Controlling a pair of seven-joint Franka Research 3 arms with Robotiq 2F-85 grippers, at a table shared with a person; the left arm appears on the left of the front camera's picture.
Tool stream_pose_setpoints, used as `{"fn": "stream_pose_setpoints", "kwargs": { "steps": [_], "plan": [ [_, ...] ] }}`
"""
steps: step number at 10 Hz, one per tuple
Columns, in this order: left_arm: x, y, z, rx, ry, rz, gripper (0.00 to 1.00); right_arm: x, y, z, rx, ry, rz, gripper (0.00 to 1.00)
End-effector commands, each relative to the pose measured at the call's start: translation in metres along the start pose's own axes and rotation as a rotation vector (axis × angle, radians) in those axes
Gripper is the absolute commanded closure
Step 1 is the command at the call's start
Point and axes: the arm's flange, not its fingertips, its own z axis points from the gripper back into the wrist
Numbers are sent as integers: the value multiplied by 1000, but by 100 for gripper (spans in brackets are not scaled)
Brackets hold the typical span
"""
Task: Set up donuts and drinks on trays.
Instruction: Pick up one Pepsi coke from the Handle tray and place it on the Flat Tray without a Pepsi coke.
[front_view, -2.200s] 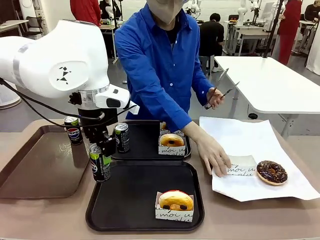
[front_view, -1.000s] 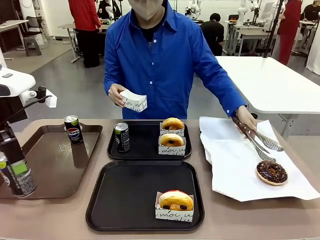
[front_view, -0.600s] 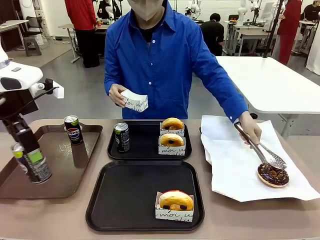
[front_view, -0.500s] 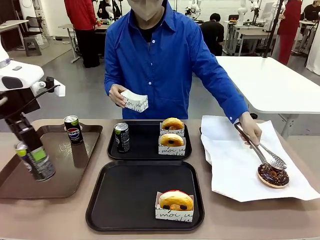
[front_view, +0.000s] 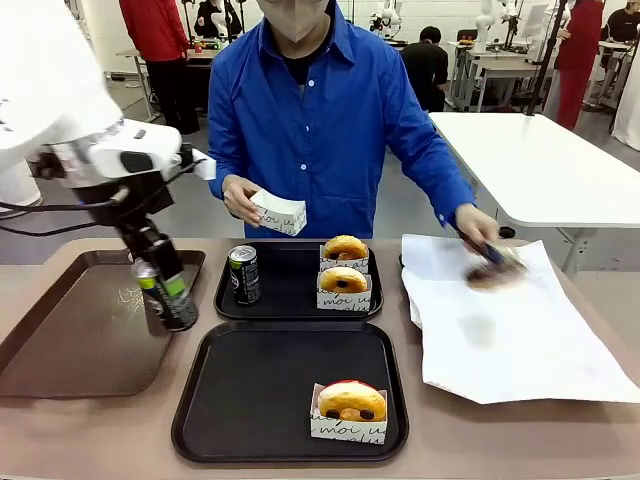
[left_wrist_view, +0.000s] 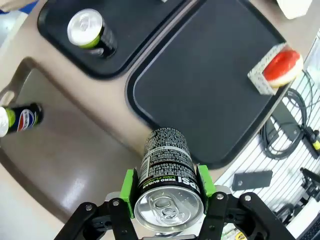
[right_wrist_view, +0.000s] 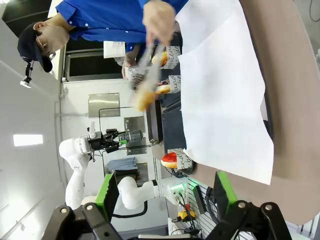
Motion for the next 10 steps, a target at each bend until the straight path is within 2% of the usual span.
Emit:
{"fn": "stream_pose_setpoints", "kwargs": {
  "steps": [1, 4, 10],
  "plan": [
    [26, -9, -9, -2, -5, 34, 41, 0, 0, 1, 12, -1, 4, 0],
    [70, -11, -43, -23, 62, 21, 41, 0, 0, 1, 12, -1, 4, 0],
    [89, -27, -100, -25, 172, 15, 41, 0, 0, 1, 12, -1, 4, 0]
  ]
}}
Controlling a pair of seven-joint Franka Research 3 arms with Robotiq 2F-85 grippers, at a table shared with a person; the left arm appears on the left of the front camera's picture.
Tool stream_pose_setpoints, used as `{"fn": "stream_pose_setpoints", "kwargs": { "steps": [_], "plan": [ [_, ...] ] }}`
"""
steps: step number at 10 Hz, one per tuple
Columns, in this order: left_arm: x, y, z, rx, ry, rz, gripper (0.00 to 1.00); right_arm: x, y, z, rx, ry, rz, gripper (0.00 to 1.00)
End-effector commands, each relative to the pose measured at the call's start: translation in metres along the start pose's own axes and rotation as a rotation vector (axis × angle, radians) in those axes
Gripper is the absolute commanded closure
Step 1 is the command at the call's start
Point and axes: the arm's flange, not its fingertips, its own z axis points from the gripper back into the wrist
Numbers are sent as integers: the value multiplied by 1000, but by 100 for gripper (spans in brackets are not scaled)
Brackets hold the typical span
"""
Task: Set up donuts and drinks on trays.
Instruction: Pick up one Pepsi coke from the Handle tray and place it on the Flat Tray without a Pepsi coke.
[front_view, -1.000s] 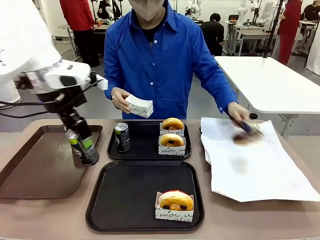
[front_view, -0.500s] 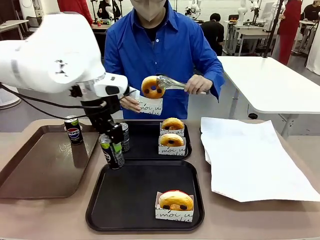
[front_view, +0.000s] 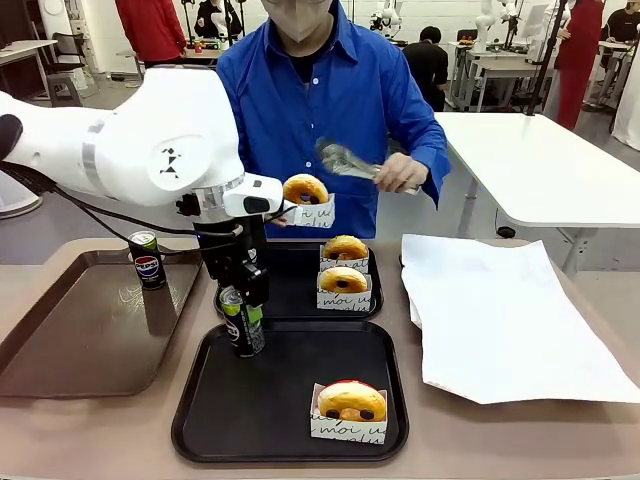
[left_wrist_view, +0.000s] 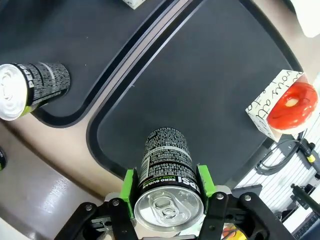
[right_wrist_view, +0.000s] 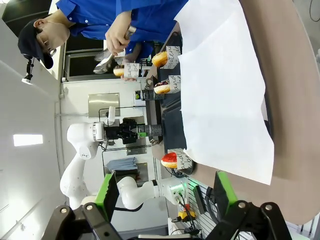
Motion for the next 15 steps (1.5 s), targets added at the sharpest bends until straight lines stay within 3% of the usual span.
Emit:
{"fn": "stream_pose_setpoints", "kwargs": {
  "steps": [1, 3, 4, 6, 8, 11, 13, 15],
  "plan": [
    [5, -3, -11, 38, 42, 26, 41, 0, 0, 1, 12, -1, 3, 0],
    [0, -3, -20, 28, 75, 27, 41, 0, 0, 1, 12, -1, 3, 0],
    [-19, -6, 3, 26, 105, -15, 41, 0, 0, 1, 12, -1, 3, 0],
    [-105, -3, 76, 67, 127, -74, 41, 0, 0, 1, 12, -1, 3, 0],
    [-178, -2, 96, 120, 41, -25, 41, 0, 0, 1, 12, -1, 3, 0],
    [-179, 19, 99, 90, 7, -12, 41, 0, 0, 1, 12, -1, 3, 0],
    [-166, 14, 101, 128, -53, -18, 41, 0, 0, 1, 12, -1, 3, 0],
    [-121, 10, 87, 141, -96, 13, 41, 0, 0, 1, 12, -1, 3, 0]
  ]
}}
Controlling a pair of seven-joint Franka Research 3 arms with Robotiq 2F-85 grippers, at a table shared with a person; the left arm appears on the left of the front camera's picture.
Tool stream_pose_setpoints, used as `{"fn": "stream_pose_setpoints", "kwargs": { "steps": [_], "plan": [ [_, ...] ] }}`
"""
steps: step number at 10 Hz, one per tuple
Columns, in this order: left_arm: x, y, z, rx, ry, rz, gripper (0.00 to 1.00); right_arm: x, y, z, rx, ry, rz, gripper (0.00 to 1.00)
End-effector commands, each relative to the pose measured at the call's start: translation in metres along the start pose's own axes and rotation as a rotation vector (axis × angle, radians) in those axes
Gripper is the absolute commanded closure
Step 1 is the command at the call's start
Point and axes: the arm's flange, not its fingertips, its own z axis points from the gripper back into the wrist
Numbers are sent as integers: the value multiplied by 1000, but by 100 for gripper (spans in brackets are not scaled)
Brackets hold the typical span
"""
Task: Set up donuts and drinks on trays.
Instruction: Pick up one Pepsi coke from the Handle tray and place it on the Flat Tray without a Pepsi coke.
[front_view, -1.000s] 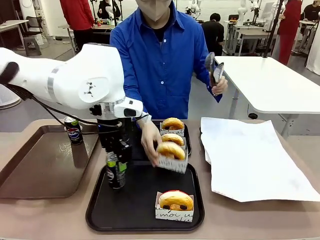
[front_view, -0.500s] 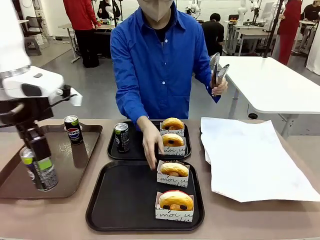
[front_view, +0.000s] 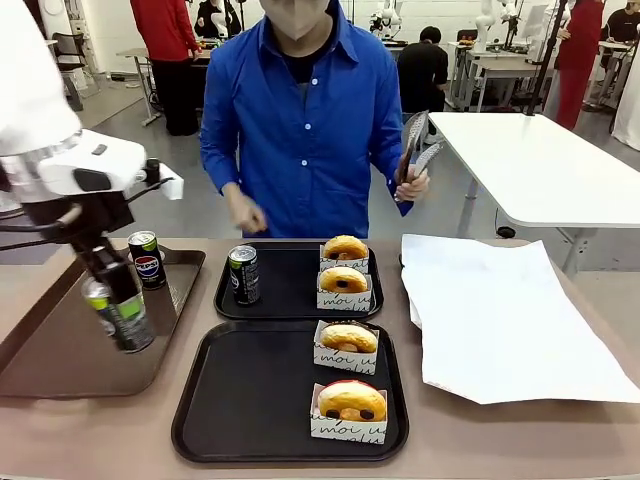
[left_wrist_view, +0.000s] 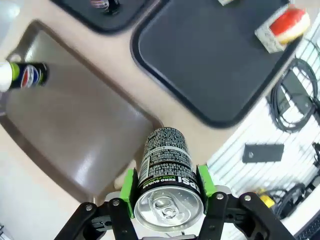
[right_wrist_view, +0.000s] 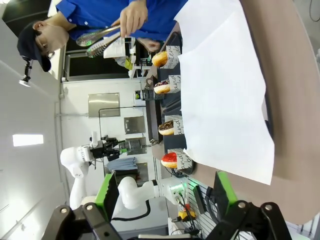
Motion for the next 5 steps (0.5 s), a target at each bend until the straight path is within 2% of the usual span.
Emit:
{"fn": "stream_pose_setpoints", "kwargs": {
  "steps": [1, 3, 5],
  "plan": [
    [58, -5, -21, -11, 4, 29, 41, 0, 0, 1, 12, -1, 4, 0],
    [107, -11, -53, -45, 67, 135, 41, 0, 0, 1, 12, -1, 4, 0],
    [131, -26, -89, -50, 79, 230, 41, 0, 0, 1, 12, -1, 4, 0]
  ]
}}
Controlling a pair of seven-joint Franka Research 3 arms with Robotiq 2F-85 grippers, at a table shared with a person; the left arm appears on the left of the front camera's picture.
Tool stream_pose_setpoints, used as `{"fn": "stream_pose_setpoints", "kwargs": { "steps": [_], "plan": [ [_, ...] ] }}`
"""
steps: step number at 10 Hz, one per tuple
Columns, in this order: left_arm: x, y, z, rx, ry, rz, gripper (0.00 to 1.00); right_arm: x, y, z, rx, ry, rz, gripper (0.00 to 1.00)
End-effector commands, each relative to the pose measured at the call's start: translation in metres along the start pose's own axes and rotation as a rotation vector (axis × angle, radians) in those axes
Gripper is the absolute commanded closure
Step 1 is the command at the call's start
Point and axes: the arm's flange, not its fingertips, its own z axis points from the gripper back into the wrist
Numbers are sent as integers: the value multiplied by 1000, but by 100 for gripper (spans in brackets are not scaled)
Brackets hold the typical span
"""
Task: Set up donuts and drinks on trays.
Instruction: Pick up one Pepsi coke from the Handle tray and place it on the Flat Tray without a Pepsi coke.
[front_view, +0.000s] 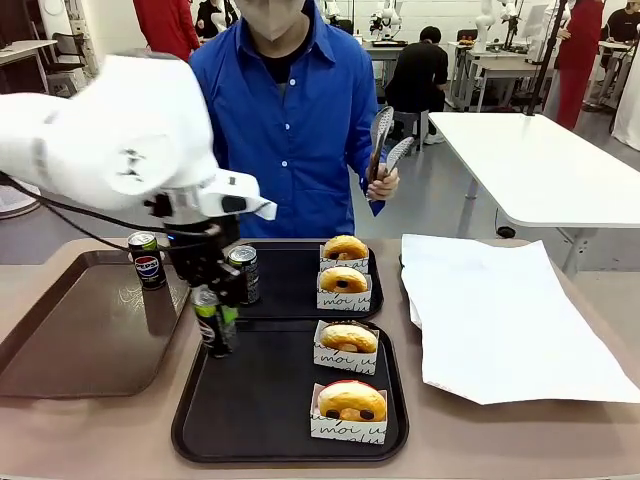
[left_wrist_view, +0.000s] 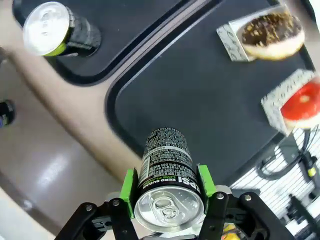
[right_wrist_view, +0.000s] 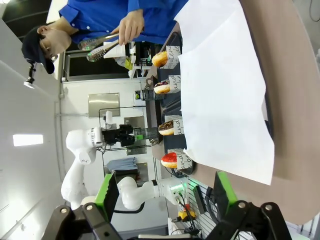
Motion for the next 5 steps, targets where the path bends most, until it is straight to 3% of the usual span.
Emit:
{"fn": "stream_pose_setpoints", "kwargs": {
  "steps": [1, 5],
  "plan": [
    [21, -9, -11, 7, -19, 90, 41, 0, 0, 1, 12, -1, 4, 0],
    [31, -7, -41, 33, -28, 59, 41, 0, 0, 1, 12, -1, 4, 0]
  ]
}}
